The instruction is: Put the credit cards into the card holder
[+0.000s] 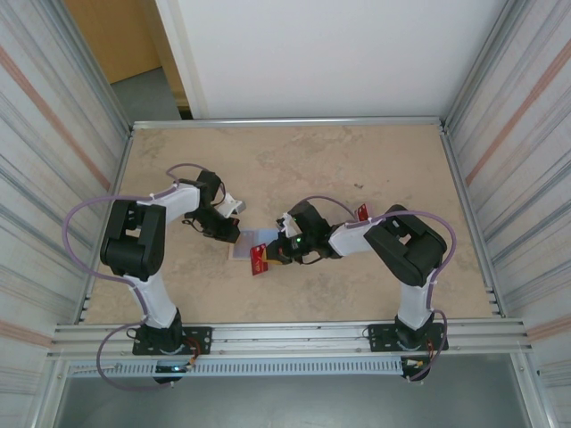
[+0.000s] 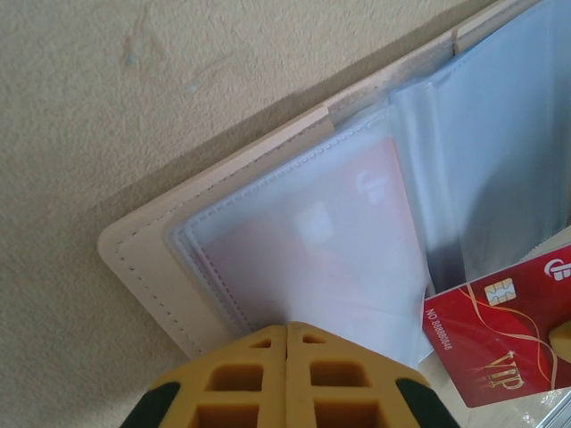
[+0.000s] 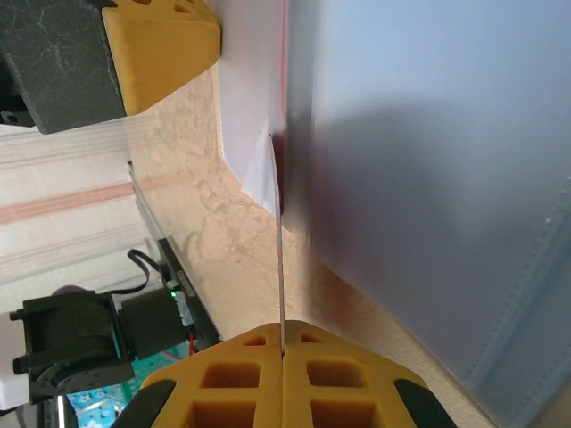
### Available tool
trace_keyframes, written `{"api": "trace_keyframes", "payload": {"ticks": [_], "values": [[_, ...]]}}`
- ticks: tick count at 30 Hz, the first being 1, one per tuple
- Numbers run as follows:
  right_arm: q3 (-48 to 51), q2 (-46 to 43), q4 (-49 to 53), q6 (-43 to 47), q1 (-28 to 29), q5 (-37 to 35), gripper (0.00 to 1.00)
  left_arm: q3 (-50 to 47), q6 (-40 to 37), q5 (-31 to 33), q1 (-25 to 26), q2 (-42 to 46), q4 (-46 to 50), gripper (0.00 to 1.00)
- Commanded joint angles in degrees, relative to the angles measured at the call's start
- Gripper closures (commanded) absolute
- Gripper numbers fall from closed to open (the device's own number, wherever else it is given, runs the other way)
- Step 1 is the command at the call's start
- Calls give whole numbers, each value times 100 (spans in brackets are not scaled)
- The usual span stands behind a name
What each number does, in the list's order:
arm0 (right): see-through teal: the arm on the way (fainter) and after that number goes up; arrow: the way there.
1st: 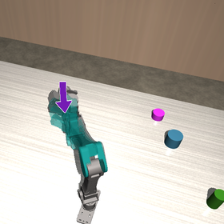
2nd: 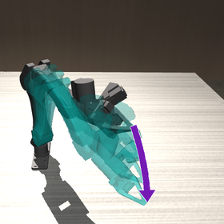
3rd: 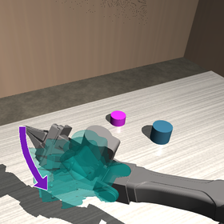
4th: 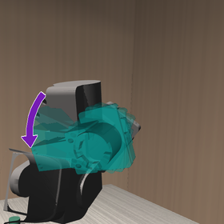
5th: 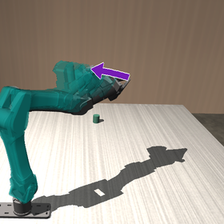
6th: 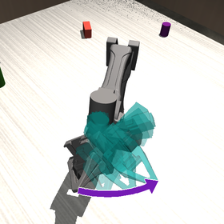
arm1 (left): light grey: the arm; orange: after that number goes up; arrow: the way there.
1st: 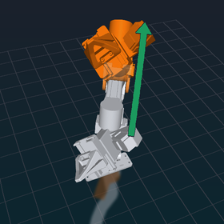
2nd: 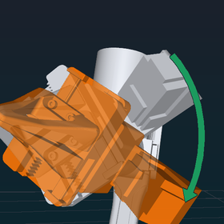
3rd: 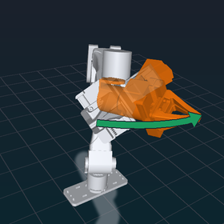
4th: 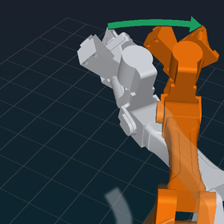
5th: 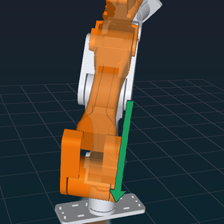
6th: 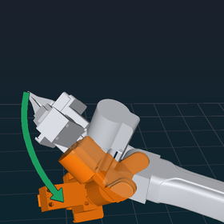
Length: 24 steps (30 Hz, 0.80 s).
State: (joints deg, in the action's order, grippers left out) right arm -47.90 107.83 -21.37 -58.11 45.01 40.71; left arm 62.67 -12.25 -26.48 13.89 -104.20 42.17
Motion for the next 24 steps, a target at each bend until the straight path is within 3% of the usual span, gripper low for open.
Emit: {"api": "trace_keyframes", "payload": {"ticks": [1,24], "values": [[-72,85,52,-104,-104,-46,100,7,-124,231,19,-171,72,100],[-413,660,-376,-183,-355,45,100,-7,-141,249,23,-136,78,100]]}}
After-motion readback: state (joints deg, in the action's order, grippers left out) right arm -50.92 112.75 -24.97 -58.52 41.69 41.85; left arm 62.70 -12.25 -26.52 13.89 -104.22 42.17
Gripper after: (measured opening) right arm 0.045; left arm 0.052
